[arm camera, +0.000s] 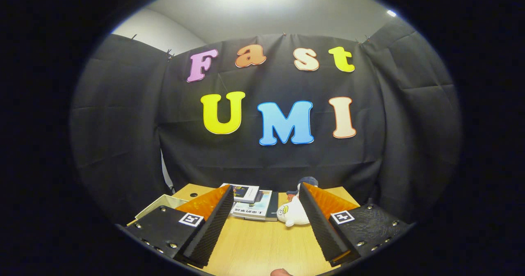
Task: Open the storage box then place both shoes into the box .Put the left shoe in first, then the right shoe, with the right side of both shoes facing outward in a uniform manner.
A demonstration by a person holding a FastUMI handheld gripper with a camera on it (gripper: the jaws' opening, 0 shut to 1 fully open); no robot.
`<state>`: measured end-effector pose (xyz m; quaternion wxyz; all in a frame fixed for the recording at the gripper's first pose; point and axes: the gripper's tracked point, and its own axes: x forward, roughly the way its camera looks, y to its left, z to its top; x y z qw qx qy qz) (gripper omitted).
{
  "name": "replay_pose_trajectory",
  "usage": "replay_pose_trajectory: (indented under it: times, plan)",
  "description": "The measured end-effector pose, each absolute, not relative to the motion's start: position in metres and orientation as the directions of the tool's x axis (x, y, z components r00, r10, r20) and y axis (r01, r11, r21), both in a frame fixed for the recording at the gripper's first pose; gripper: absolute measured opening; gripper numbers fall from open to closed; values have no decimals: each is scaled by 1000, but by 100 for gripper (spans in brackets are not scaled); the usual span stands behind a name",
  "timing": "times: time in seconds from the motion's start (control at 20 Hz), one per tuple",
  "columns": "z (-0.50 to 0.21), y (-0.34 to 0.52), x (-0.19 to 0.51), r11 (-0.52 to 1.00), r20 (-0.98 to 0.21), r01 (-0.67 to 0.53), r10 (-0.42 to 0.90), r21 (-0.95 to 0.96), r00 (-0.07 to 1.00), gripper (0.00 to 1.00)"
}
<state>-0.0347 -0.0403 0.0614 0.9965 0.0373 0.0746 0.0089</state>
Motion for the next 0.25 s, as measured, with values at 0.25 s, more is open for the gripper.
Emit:
replay_pose_trajectory:
  times: [0.25]
  plan:
    - [61, -48, -34, 993, -139, 3, 14, 120, 990, 97]
